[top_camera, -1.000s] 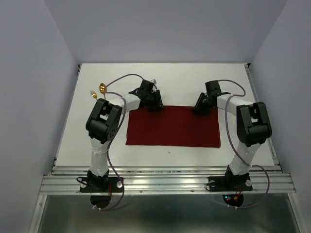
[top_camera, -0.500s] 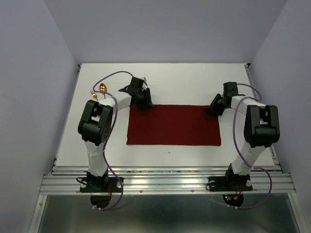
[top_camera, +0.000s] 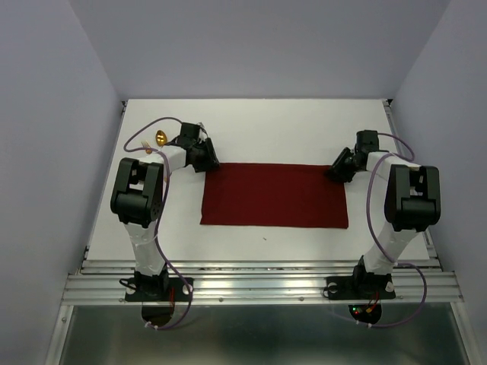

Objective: Fold the napkin into a case and place the utensils inside
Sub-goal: Smooth out the rectangle-folded napkin at the center of the board, then pick up the rectangle-folded napkin from the center of the board.

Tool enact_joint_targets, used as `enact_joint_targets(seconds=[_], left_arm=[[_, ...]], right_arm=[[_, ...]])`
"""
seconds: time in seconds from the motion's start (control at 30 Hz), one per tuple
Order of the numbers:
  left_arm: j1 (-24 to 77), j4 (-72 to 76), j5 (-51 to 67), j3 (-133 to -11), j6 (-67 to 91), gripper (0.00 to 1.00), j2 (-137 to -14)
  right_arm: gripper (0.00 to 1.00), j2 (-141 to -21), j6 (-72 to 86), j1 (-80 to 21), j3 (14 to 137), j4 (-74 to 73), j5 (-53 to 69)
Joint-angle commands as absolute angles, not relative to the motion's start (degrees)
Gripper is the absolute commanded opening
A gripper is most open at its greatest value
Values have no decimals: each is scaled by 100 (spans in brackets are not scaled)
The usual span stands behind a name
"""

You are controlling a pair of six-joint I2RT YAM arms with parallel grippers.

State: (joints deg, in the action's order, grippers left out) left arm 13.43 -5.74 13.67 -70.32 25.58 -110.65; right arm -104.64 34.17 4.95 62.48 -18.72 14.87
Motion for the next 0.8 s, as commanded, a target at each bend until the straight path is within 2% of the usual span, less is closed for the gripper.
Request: enact_joint_targets(seconds=[0.0,0.2,0.33,0.6,0.67,0.77], left_arm=[[1327,-615,1274,-6864,2558,54,-11021],[1327,-668,1187,-6838,2531,54,-10916],[1380,-703,1125,-6899,2488,60,-10618],[1556,-1124,932,-7207,2329,61,-10082],[1556,-1204,853,-7233,2329,61,-9994],[1556,-1406,704,-7242,2338,61,-9879]], right_arm=[[36,-10503,3182,580,6047,-2074,1494],[39,-9774,3129,580,6056,-2241,1179],[43,-9440,3050,580,5889,-2417,695],[56,-8693,2927,580,5344,-2645,230],[62,-8675,2892,580,5274,-2751,176],[63,-8701,2900,580,5160,-2804,193]])
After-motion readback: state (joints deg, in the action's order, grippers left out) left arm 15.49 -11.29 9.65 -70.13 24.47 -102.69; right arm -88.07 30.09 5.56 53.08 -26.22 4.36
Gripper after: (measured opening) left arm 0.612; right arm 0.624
